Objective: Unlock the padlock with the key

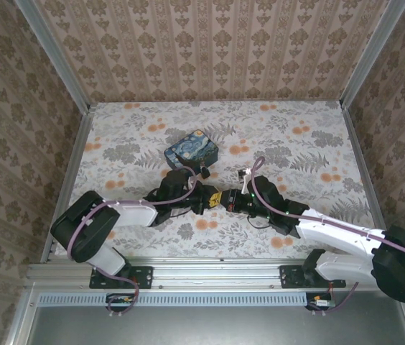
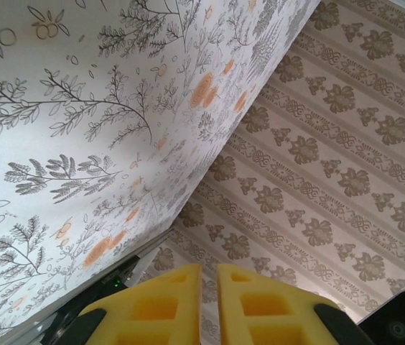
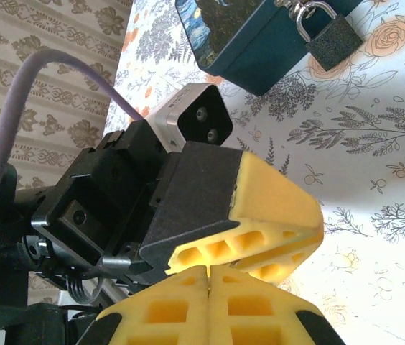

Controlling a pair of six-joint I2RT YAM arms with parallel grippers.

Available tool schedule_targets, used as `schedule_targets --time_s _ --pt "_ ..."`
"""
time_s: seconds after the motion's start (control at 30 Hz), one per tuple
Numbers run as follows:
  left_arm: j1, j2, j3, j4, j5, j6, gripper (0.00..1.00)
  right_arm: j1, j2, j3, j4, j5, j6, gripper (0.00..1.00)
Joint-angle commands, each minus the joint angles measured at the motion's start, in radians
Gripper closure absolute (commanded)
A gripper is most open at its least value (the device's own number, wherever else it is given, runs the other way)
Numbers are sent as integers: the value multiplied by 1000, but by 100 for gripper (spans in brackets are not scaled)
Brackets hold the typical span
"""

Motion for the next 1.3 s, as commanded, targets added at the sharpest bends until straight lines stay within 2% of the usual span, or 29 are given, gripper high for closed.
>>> schedule_targets --time_s 0.0,0.1,0.17,0.37,0.57,0.83,1.07,1.2,1.23,1.27 --pt "15 -49 44 -52 14 88 91 -6 -21 -24 -88 14 -11 100" --pt "25 -62 61 -118 18 159 96 -19 -39 -40 -94 16 -13 99" --pt "28 -68 79 -160 24 201 100 -23 -46 -43 -89 10 -25 90" --pt "29 -84 138 -295 28 337 100 -23 -39 -15 -77 -47 -35 64" --pt "31 -97 165 -350 20 379 100 -23 -11 -21 -24 -88 -5 60" --pt "30 -97 171 -344 20 382 100 -15 42 -27 99 -135 35 62" --pt "30 -115 171 -354 14 394 100 -13 61 -21 124 -146 40 76" --pt "34 -119 159 -343 5 397 100 -14 67 -21 128 -156 39 92" --pt "36 -118 156 -337 3 398 97 -13 66 -25 130 -153 40 96" --pt "39 -119 153 -333 5 400 87 -13 65 -30 131 -150 38 99"
